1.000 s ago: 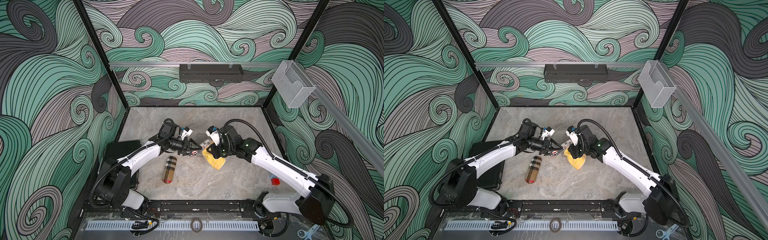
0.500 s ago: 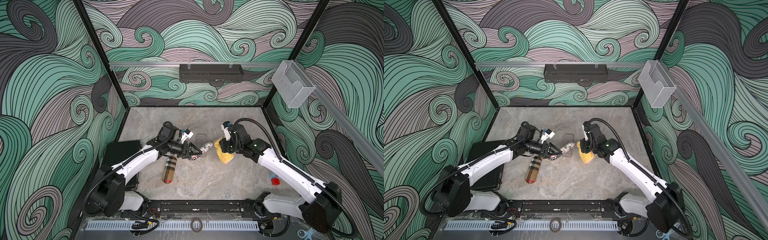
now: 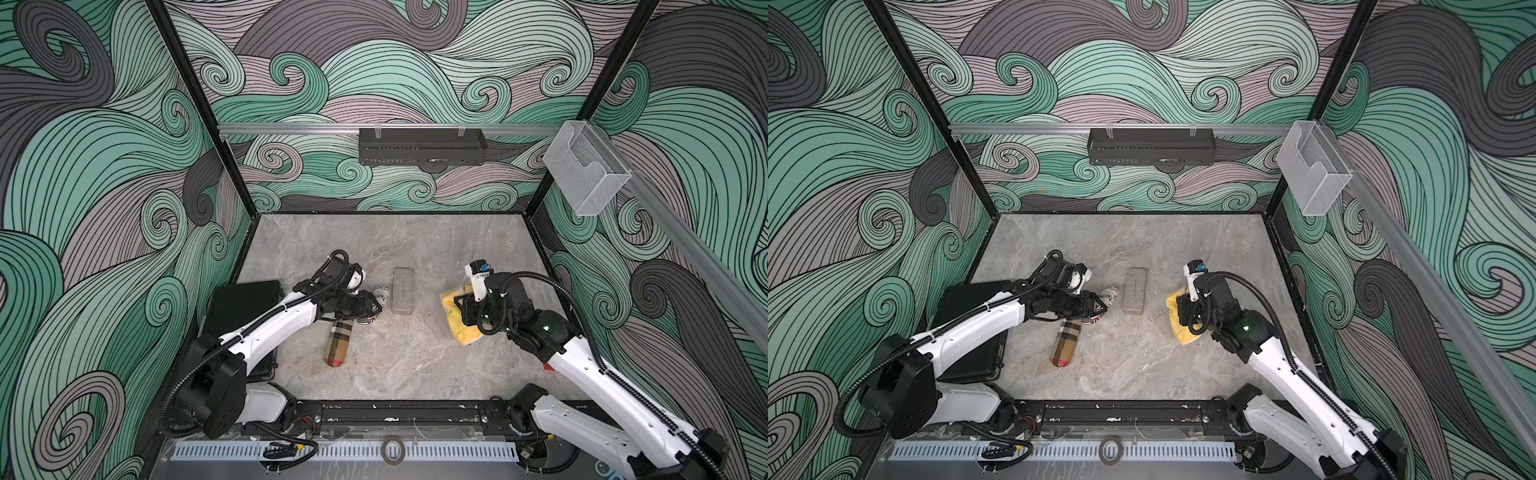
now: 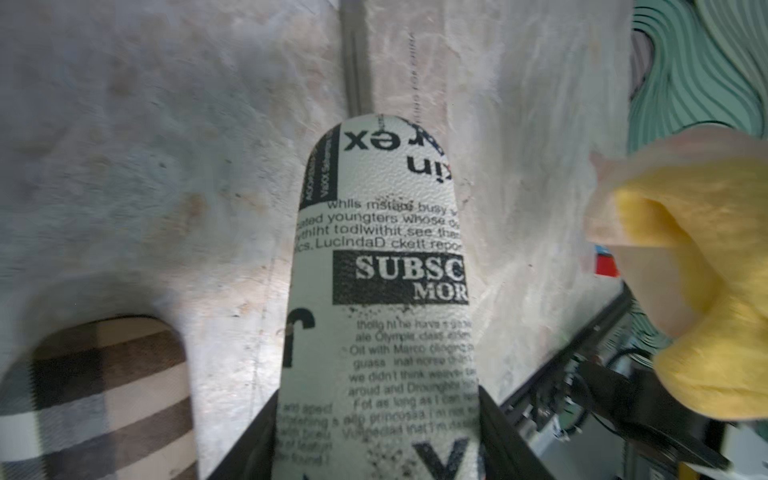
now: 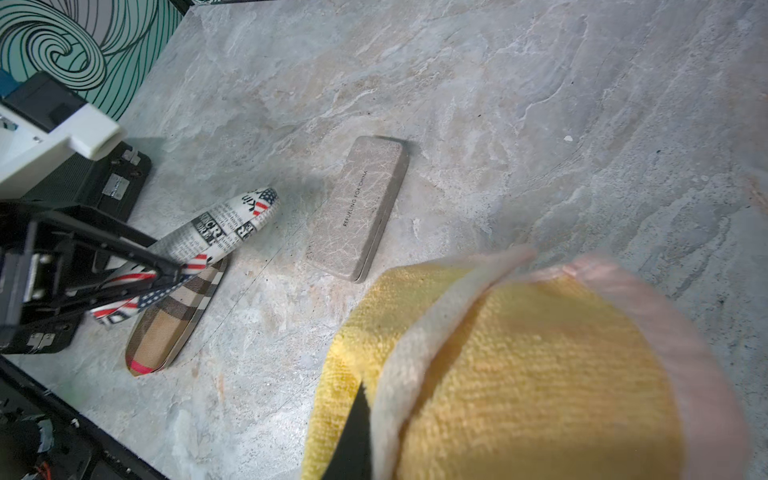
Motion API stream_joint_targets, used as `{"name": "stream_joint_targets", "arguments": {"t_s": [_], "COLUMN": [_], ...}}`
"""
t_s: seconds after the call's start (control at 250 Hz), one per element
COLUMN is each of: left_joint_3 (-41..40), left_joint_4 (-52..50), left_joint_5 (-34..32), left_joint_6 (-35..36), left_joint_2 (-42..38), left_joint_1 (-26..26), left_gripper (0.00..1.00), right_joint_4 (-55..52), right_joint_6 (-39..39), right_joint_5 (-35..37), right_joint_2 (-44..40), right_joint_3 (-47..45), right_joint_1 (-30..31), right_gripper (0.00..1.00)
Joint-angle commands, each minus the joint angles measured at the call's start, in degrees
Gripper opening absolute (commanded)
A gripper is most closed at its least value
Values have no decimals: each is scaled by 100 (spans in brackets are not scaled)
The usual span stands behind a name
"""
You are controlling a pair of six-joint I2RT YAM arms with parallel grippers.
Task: Wipe the eyeglass case
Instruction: Wipe the dirt from the eyeglass case, then place the eyeglass case at the center of the board.
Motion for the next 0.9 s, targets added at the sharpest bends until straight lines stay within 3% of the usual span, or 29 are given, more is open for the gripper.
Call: {"name": "stream_joint_targets", "arguments": {"t_s": [0.0, 0.088, 0.332, 0.703, 0.895], "left_joint_3": [316, 497, 617, 1350, 1450], "left_joint_4": [116, 272, 755, 1134, 1131], "left_joint_5": [-1010, -1024, -1984, -2259, -2472], "left_joint_6": [191, 216, -36, -107, -156], "left_joint_2": [289, 633, 1279, 2584, 2877], "left_joint_1": [-43, -82, -200, -410, -483], "left_gripper": [46, 46, 47, 52, 56], "right_joint_4": [189, 145, 169, 274, 352], "right_joint_6": [-49, -51, -9, -23, -86], "right_joint_5": [-266, -265, -304, -518, -525], "right_joint_2": [30, 140, 73, -243, -76], "right_joint_3": [23, 102, 50, -315, -313], "right_joint_1": [-19, -23, -15, -20, -16], "right_gripper": [0, 0, 0, 0, 0]}}
